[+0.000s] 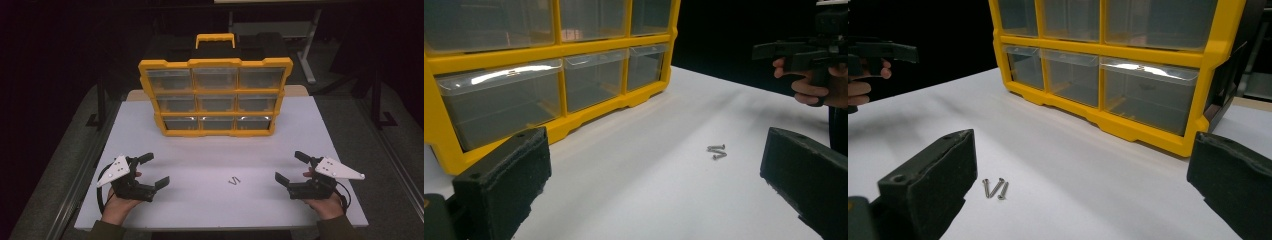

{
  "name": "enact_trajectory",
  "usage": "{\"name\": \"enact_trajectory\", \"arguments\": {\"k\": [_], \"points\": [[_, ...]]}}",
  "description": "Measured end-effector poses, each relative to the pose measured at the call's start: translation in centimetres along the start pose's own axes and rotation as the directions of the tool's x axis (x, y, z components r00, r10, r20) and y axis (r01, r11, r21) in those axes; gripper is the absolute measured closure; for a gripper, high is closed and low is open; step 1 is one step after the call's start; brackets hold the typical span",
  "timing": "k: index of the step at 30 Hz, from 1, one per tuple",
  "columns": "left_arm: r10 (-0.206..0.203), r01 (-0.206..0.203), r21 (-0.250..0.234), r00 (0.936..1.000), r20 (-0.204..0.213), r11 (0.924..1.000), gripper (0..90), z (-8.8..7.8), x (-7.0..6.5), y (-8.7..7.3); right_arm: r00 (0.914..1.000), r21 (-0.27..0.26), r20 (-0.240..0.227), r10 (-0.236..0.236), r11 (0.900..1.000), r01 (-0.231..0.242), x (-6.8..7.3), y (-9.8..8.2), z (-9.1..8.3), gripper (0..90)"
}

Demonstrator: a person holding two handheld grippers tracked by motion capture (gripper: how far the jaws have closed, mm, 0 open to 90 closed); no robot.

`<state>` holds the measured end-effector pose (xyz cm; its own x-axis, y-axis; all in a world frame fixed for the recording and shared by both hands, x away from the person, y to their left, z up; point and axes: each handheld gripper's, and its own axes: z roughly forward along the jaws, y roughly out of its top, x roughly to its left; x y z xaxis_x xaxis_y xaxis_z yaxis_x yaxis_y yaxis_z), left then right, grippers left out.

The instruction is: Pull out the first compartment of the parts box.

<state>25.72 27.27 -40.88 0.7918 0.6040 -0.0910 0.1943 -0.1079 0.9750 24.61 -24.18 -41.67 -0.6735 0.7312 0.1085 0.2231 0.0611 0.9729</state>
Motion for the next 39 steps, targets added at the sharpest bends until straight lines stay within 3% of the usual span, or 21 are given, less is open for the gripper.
{"name": "enact_trajectory", "arguments": {"k": [13, 24, 39], "points": [[-0.008, 0.008, -0.001, 0.9998, -0.015, 1.0000, 0.0, 0.1, 0.1, 0.1, 1.0000, 0.005, -0.009, 0.003, 1.000, -0.003, 0.0, -0.1, 0.2, 0.0], [-0.011, 0.011, 0.000, 0.9999, -0.007, 0.9999, 0.0, 1.3, 0.0, 0.6, 0.9998, 0.008, -0.018, -0.011, 1.000, 0.011, 0.0, 0.0, 0.3, 0.0], [0.023, -0.023, 0.010, 0.9997, -0.003, 0.9997, 0.0, 2.5, 0.0, 1.5, 0.9999, 0.002, -0.017, -0.004, 1.000, 0.004, 0.1, 0.0, 0.4, 0.0]]}}
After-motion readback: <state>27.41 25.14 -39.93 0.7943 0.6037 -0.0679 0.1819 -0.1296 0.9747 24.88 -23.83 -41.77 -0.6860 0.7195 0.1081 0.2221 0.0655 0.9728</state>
